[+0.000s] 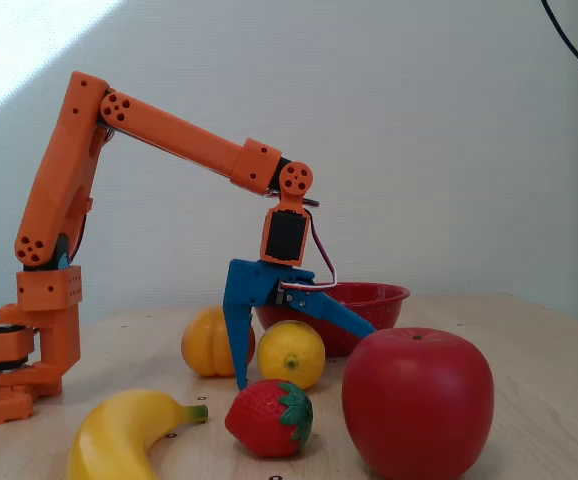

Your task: Put the lemon in the red bowl.

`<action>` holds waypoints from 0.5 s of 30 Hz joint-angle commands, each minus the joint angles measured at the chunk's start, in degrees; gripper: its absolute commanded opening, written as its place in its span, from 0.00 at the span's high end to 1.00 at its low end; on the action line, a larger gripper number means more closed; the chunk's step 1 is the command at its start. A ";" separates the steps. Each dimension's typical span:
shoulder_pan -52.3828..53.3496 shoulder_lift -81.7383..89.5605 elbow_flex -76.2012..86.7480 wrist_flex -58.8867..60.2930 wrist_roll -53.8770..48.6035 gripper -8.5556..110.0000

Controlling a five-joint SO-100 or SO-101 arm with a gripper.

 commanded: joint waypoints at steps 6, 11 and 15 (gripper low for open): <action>0.35 1.85 -4.31 -1.32 2.02 0.40; 0.62 1.67 -4.39 -1.14 2.11 0.42; 0.88 1.32 -4.57 -1.23 2.02 0.43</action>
